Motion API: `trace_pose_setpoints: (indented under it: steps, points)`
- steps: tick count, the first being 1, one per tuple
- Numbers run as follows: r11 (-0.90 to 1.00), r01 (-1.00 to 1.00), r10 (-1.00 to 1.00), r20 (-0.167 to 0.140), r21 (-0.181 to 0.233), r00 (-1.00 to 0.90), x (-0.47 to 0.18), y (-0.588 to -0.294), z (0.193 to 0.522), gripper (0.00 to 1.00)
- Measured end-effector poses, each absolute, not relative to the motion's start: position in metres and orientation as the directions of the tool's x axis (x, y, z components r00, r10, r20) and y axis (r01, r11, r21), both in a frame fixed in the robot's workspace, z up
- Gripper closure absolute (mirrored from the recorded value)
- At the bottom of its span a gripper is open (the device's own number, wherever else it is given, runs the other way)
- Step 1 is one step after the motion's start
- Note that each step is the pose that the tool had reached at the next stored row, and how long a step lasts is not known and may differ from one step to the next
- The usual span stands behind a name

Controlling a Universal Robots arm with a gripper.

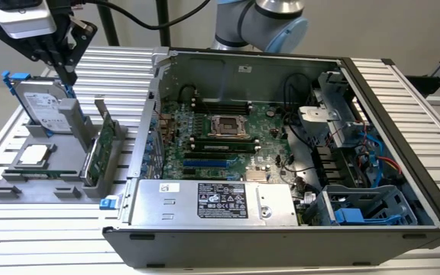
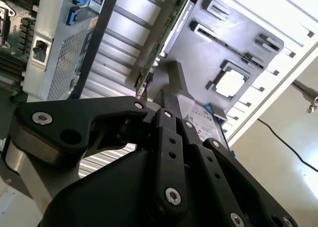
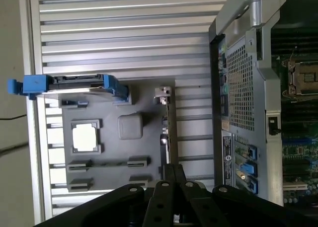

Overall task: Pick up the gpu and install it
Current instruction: 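Reach for the gpu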

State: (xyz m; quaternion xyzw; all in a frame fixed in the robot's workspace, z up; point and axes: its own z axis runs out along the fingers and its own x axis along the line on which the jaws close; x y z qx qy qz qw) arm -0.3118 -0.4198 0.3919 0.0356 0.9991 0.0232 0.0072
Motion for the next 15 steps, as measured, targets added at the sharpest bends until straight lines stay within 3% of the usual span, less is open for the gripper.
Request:
trace_pose_setpoints:
  steps: [15]
  points:
    - [0.996, 0.072, 0.072, -0.009, 0.047, -0.997, -0.312, -0.444, 0.392, 1.00]
